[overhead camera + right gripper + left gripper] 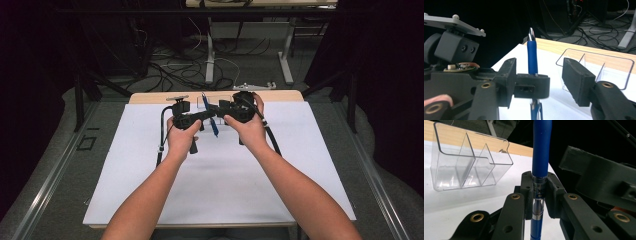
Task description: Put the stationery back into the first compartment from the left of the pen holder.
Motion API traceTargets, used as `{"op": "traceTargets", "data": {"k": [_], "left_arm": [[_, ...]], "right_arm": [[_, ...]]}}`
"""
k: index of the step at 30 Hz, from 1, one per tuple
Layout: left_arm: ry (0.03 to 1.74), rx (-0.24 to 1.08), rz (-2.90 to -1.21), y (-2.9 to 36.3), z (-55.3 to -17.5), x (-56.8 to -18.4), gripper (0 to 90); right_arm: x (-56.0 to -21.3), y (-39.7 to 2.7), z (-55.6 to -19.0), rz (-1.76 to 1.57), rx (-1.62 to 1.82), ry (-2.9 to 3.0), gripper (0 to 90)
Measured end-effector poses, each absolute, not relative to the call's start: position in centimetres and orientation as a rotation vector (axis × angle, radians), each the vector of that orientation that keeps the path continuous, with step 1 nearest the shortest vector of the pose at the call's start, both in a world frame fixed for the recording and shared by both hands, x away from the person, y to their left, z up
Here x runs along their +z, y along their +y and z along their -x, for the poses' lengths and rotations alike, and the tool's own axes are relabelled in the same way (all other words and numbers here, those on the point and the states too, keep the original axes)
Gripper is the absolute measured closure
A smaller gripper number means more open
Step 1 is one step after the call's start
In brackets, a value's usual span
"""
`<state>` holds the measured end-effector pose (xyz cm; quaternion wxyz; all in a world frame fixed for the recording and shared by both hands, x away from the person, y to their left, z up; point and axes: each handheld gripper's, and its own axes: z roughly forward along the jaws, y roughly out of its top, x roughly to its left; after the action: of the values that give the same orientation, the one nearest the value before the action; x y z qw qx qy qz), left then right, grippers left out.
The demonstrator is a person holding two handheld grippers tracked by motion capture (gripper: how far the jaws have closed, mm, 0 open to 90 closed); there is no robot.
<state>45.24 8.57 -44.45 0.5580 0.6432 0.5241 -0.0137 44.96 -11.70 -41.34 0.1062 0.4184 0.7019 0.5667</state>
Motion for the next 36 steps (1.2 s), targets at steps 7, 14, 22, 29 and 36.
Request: {"op": "traceTargets", "data": {"k": [7,14,22,29,36], "left_arm": [[1.223,0.012,-1.512,8.3,-45.4,-43.8,78.8],[1.223,0.064,-1.532,8.5,-45.8,-43.4,78.8],[1.223,0.127,-1.534,8.6,-46.4,-42.6,78.7],[1.224,0.180,-1.545,8.5,-46.9,-41.9,78.8],[1.223,0.218,-1.539,8.3,-47.2,-41.3,78.8]], "right_arm": [[-41.2,-13.7,-44.2,-1.206,1.663,2.046,40.4],[-41.6,-15.8,-42.7,-1.183,1.637,2.062,40.8],[-42.8,-17.6,-40.5,-1.092,1.590,2.075,41.8],[-44.1,-18.9,-38.9,-1.108,1.580,2.080,42.6],[-45.5,-19.7,-37.6,-1.120,1.594,2.114,43.4]]}}
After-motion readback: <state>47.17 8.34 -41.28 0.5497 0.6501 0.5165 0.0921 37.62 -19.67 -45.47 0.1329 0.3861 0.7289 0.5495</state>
